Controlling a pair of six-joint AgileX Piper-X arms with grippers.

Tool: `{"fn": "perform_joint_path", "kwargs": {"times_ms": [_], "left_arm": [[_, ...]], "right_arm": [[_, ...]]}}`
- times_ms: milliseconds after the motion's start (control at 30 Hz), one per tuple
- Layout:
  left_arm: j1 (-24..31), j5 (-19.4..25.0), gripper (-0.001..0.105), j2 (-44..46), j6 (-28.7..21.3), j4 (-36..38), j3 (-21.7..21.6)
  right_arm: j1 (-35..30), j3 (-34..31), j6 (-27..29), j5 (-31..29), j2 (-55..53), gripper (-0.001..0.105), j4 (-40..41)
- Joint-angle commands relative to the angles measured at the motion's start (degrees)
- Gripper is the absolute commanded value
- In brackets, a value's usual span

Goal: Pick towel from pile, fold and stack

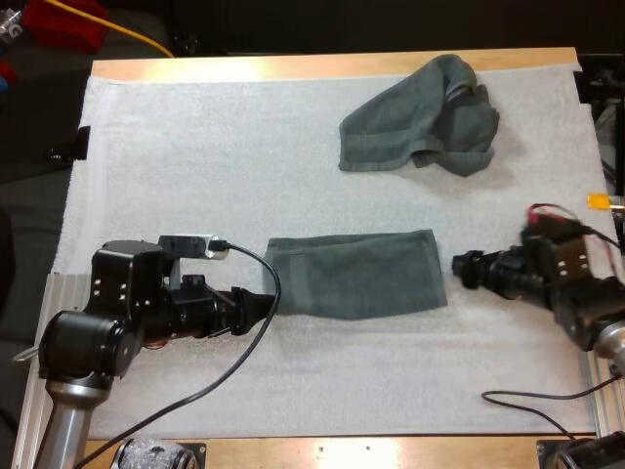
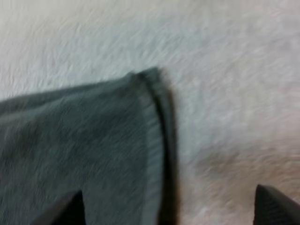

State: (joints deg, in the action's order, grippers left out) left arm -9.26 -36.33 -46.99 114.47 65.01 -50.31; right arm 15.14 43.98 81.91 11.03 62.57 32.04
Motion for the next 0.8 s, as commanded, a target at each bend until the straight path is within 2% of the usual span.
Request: {"fn": "perform_joint_path", "kwargs": {"times_ms": [0, 133, 300, 400, 533, 633, 767], "left_arm": [[0.13, 0.55, 0.068, 0.77, -0.38, 1.04, -0.39], [0.13, 0.55, 0.068, 1.63, -0.38, 1.31, -0.39], [0.13, 0.75, 0.068, 1.66, -0.38, 3.82, -0.39], [0.13, 1.58, 0.068, 1.66, -1.24, 5.04, -0.39], [0.13, 1.81, 0.068, 1.66, -1.26, 5.37, -0.39], [0.13, 1.81, 0.068, 1.66, -1.46, 6.18, -0.39], [0.13, 1.81, 0.068, 1.66, -1.71, 7.03, -0.39]], "right_arm": [[-2.61, 0.33, 1.82, 2.38, -0.01, 0.07, 0.37], [-7.82, 0.33, 4.06, 6.73, 0.23, 0.07, 0.37], [-12.3, 0.33, 5.69, 15.27, 3.58, 0.07, 0.37], [-12.96, 0.33, 7.03, 19.68, 7.4, 0.07, -0.04], [-12.94, 0.33, 8.55, 22.73, 12.08, 0.07, -1.52], [-12.94, 0.33, 9.8, 24.33, 15.4, 0.07, -3.49], [-12.94, 0.33, 9.85, 29.68, 19.49, 0.07, -7.18]]}}
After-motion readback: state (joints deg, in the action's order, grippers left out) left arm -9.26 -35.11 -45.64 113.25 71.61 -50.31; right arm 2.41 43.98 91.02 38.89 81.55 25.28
